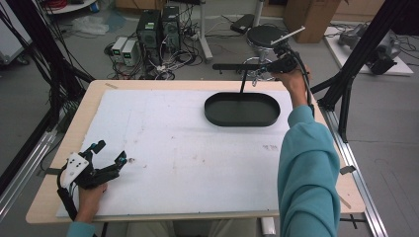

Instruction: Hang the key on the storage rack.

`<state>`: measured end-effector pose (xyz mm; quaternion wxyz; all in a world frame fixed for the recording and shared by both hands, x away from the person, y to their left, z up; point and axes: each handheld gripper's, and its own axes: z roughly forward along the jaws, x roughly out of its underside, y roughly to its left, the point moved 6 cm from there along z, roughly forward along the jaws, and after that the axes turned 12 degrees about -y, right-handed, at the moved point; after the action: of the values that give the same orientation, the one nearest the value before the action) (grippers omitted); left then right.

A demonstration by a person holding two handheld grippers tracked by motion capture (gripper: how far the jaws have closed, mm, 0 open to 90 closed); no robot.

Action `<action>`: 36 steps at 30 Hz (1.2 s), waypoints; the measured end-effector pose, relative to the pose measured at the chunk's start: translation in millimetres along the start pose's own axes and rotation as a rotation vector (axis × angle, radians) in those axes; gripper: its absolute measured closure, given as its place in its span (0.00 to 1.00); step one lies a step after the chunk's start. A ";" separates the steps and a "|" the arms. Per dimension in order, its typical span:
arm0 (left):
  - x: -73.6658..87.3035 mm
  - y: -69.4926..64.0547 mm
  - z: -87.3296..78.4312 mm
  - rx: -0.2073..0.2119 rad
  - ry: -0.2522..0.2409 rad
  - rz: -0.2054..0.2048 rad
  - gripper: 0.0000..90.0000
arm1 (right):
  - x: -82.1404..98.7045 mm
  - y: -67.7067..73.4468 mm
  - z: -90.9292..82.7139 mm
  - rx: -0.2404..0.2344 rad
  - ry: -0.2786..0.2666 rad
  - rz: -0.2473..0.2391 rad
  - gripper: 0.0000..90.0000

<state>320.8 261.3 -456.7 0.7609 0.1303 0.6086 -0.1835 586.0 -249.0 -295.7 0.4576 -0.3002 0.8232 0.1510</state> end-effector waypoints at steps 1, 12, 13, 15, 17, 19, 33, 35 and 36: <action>0.0 0.0 0.0 0.000 -0.001 -0.002 0.16 | 0.0 -0.2 -0.3 -0.003 -0.003 0.001 0.87; -0.1 0.0 0.1 -0.001 -0.005 -0.002 0.16 | -14.8 18.9 -14.7 -0.003 -0.146 0.034 0.01; -0.1 0.3 -0.2 -0.002 -0.002 -0.002 0.16 | -17.2 21.9 -19.2 -0.018 -0.180 0.040 0.01; -0.1 0.0 -0.1 -0.002 -0.002 -0.002 0.16 | -18.6 27.9 -28.5 -0.050 -0.233 0.031 0.01; -0.1 -0.2 -0.1 0.001 -0.001 0.001 0.16 | -14.8 33.1 -37.2 -0.074 -0.247 0.022 0.01; -0.1 -0.1 -0.1 -0.002 -0.001 0.000 0.16 | -8.2 39.2 -49.4 -0.089 -0.256 0.009 0.01; -0.4 -0.6 -0.7 0.000 -0.009 0.006 0.16 | 79.1 96.5 -118.5 -0.167 -0.437 -0.056 0.01; -0.5 -0.6 -0.8 0.000 -0.011 0.005 0.16 | 96.9 103.6 -121.9 -0.166 -0.454 -0.050 0.01; -0.5 -0.7 -0.9 0.000 -0.010 0.006 0.16 | 103.2 105.2 -122.2 -0.165 -0.462 -0.048 0.01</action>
<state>319.7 261.2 -456.3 0.7645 0.1312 0.6042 -0.1822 397.1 -268.3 -320.0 0.6112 -0.3133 0.6743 0.2715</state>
